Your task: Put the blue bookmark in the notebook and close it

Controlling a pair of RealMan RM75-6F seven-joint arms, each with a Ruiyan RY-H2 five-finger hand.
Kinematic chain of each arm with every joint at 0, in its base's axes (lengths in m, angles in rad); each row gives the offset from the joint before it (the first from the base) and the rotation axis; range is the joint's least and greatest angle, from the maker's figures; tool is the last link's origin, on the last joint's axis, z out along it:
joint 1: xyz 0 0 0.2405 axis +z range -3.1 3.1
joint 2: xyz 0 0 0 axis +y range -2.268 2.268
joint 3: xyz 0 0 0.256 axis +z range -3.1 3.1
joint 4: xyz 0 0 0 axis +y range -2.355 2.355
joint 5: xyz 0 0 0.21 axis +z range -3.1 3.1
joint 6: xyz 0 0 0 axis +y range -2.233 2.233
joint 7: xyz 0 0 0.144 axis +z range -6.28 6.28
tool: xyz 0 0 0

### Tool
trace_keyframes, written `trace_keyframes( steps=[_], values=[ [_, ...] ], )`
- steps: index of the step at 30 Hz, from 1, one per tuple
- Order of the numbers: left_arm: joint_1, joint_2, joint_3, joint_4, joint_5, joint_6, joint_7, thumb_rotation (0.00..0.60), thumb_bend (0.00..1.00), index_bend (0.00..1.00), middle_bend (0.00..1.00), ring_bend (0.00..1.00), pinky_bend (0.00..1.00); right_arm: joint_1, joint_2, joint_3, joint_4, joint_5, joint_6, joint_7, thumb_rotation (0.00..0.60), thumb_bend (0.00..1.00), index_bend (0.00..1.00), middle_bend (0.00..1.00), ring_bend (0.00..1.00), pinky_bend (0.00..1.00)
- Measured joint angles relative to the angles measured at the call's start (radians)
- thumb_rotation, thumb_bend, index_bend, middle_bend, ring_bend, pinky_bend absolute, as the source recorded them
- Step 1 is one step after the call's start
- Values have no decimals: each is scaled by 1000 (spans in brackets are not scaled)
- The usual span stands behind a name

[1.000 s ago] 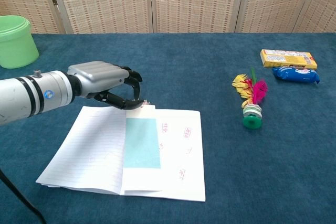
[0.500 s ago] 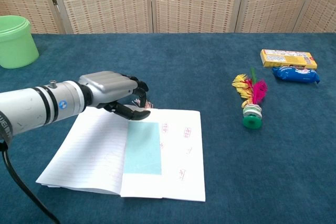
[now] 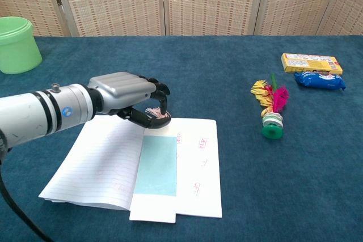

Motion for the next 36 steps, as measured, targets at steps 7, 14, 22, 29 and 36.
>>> trace_keyframes(
  steps=[7, 14, 22, 29, 36],
  values=[
    [36, 71, 26, -64, 161, 52, -83, 600, 358, 266, 106, 17, 112, 7, 0, 2, 0, -9, -3, -3, 600, 205, 137, 132, 201, 217],
    [82, 172, 82, -131, 351, 113, -186, 600, 358, 240, 106, 17, 112, 14, 2, 2, -5, -16, -7, -11, 600, 205, 137, 132, 201, 217],
    [112, 277, 160, -200, 536, 138, -303, 600, 355, 159, 95, 17, 112, 23, 8, 2, -18, -24, -15, -33, 600, 205, 137, 132, 201, 217],
    [137, 310, 225, -238, 669, 156, -335, 600, 351, 108, 44, 5, 112, 29, 11, 1, -33, -28, -20, -50, 600, 205, 137, 132, 201, 217],
    [160, 287, 275, -251, 743, 137, -298, 600, 317, 60, 21, 0, 112, 31, 9, -1, -42, -28, -23, -64, 600, 205, 137, 132, 201, 217]
  ],
)
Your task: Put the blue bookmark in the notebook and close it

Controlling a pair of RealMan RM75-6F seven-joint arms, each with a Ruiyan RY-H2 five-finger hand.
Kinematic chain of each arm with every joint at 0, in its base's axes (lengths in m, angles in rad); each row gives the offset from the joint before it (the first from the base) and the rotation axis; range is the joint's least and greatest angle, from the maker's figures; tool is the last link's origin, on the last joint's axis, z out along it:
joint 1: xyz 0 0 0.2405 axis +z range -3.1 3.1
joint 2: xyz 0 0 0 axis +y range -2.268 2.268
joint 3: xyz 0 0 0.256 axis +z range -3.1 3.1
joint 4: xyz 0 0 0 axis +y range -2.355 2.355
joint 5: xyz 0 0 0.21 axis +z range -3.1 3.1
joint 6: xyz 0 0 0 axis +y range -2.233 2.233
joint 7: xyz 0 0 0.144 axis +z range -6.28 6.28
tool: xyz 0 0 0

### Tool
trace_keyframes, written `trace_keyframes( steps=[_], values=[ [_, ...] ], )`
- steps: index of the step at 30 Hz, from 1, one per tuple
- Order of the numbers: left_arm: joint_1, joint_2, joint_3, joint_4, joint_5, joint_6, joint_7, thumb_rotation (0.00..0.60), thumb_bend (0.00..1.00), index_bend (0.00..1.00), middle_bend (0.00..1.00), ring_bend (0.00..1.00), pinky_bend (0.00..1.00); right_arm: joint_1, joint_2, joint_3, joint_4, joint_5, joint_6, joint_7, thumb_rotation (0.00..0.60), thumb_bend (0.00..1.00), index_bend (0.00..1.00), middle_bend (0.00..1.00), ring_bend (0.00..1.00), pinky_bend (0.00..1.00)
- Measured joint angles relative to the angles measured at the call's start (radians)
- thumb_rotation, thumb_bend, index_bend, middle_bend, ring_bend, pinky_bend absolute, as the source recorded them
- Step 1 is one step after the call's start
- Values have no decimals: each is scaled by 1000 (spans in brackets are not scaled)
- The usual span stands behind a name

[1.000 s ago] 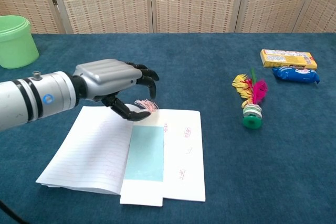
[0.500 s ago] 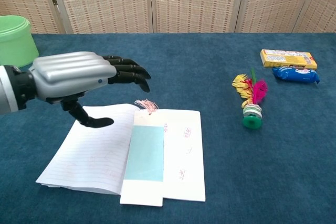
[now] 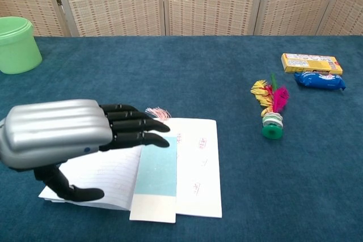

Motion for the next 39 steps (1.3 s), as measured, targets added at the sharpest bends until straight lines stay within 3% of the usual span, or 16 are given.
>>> trace_keyframes(
  steps=[6, 22, 39],
  values=[
    [19, -67, 2, 21, 11, -17, 25, 600, 316, 55, 20, 0, 112, 2, 0, -1, -4, -1, -2, -3, 600, 205, 137, 132, 201, 217],
    [38, -246, -65, 117, -59, -100, 108, 600, 315, 55, 20, 0, 112, -3, 0, -2, 4, 6, 3, 9, 600, 204, 137, 132, 201, 217],
    [41, -292, -106, 159, -131, -133, 147, 600, 315, 61, 20, 0, 112, -8, -3, -3, 17, 14, 6, 24, 600, 204, 137, 132, 201, 217]
  ],
)
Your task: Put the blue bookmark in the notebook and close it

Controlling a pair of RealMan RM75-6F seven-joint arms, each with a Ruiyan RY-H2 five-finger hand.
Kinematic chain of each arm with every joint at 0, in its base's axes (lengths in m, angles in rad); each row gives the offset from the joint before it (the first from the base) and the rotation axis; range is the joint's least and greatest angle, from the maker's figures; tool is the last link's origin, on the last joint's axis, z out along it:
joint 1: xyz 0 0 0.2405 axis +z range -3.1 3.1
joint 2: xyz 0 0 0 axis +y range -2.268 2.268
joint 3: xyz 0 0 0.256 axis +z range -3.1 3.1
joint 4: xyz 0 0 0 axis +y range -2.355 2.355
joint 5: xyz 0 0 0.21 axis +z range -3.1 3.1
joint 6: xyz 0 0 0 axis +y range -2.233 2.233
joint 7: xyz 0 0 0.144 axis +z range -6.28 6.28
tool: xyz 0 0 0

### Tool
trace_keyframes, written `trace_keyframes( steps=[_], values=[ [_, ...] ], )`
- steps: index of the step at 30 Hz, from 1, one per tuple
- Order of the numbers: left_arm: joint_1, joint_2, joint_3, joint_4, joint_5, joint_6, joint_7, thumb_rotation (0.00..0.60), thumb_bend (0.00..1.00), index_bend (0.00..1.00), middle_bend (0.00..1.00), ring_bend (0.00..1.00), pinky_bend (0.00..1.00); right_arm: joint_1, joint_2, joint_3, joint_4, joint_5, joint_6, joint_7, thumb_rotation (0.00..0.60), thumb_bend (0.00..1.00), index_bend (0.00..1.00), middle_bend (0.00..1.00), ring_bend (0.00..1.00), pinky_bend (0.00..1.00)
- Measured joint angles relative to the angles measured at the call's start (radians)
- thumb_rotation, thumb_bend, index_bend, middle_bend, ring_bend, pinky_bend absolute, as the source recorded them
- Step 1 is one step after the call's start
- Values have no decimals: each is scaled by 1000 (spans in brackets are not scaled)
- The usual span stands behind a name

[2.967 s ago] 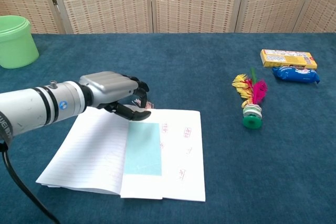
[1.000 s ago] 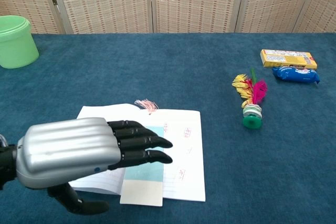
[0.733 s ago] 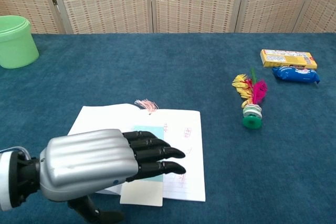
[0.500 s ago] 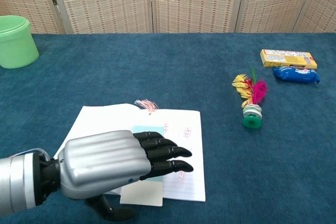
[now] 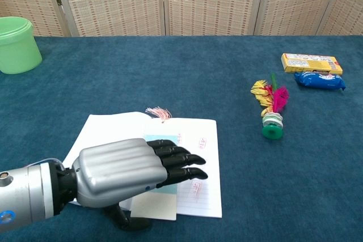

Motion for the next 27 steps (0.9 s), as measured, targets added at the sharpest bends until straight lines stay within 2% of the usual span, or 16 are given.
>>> trace_keyframes(
  steps=[18, 27],
  values=[
    [-2, 11, -17, 14, -45, -11, 8, 600, 315, 65, 20, 0, 112, -3, 1, 0, -5, -2, 6, -4, 600, 205, 137, 132, 201, 217],
    [2, 56, -2, -34, -39, -4, 5, 600, 315, 67, 19, 0, 112, -5, 4, -1, -10, -6, 11, -7, 600, 205, 137, 132, 201, 217]
  ],
)
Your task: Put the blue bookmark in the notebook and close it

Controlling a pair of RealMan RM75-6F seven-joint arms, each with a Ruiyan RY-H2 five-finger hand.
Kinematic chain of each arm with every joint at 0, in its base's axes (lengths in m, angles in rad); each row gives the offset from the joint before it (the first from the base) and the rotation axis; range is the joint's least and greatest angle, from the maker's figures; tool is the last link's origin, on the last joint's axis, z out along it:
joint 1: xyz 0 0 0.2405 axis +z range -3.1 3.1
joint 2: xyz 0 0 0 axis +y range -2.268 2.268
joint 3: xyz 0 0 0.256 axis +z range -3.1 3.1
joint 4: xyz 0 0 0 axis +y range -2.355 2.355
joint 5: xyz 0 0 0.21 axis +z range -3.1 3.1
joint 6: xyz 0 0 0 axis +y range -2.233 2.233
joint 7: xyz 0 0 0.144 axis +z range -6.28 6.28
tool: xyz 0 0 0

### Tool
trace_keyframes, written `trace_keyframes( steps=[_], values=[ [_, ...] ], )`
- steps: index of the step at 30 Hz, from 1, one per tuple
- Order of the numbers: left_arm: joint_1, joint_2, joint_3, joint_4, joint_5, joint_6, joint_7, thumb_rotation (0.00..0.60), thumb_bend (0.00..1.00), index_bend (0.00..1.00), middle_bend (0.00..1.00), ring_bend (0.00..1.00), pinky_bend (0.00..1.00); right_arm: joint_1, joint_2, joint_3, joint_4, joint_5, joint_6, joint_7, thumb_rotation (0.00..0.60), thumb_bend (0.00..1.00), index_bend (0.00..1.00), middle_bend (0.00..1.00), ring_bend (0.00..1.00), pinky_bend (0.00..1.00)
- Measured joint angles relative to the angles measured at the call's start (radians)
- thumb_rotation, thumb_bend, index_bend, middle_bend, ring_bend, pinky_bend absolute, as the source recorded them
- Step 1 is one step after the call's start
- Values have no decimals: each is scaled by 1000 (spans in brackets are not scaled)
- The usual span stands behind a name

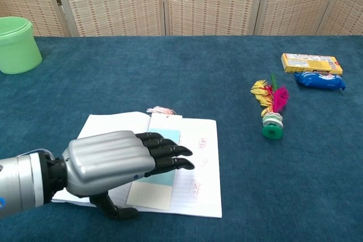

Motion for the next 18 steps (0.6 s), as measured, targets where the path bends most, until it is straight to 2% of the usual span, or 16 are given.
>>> trace_keyframes(
  steps=[10, 18],
  values=[
    [38, 119, 11, -44, -11, 59, -50, 600, 315, 68, 19, 0, 112, 0, 2, 0, -1, -7, 4, 0, 600, 204, 137, 132, 201, 217],
    [70, 147, 52, -28, 20, 87, -69, 600, 315, 67, 18, 0, 112, 5, -1, -1, -7, -16, 0, -8, 600, 205, 137, 132, 201, 217]
  ],
)
